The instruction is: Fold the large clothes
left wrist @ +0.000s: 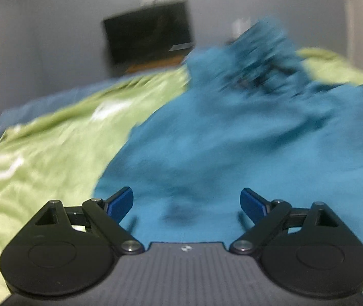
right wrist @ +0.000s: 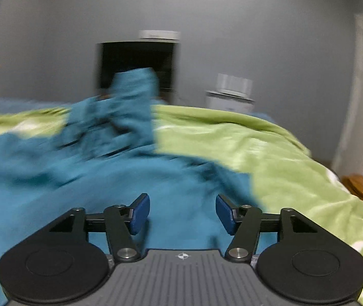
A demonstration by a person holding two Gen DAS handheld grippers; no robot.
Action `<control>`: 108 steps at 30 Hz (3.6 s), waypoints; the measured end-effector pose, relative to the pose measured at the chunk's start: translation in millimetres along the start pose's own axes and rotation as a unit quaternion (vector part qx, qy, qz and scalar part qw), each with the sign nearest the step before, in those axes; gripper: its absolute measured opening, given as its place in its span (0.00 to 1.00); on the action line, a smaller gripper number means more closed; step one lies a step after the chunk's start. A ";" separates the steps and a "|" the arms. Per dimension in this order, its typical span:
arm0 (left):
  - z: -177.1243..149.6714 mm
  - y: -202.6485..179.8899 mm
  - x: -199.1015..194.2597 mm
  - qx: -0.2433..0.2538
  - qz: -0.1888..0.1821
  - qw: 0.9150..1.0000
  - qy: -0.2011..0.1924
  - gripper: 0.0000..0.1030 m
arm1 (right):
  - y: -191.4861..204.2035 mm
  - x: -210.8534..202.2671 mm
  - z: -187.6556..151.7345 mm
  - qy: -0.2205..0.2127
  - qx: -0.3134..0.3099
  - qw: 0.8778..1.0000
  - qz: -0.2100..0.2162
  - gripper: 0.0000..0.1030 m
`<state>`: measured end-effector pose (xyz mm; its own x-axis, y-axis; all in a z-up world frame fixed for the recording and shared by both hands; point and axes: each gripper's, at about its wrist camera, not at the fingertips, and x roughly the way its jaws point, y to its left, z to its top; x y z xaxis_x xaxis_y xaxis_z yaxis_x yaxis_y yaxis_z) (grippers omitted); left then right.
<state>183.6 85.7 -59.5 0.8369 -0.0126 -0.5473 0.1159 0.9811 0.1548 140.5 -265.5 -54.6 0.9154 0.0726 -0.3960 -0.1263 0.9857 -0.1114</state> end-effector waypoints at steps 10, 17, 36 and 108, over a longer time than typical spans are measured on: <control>-38.3 -63.3 -5.8 0.073 -0.089 0.991 0.061 0.89 | 36.4 -3.3 -43.3 0.089 -0.017 0.995 0.037 0.62; -32.4 -40.0 -54.3 -0.011 -0.089 0.995 0.046 0.89 | -5.9 -56.5 -32.9 0.071 0.142 0.987 0.033 0.70; -75.3 46.3 -75.7 -0.270 -0.123 0.948 0.115 0.89 | -80.1 -83.7 -98.2 0.132 0.354 0.925 0.034 0.75; -33.3 -65.4 -74.7 -0.035 -0.084 0.989 0.117 0.89 | 0.6 -57.9 3.9 0.078 0.053 0.994 0.054 0.76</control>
<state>95.7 28.9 -56.2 0.6619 -0.1398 -0.7365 0.1987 0.9800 -0.0074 88.9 -268.5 -28.2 0.8274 0.1619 -0.5378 -0.1710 0.9847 0.0332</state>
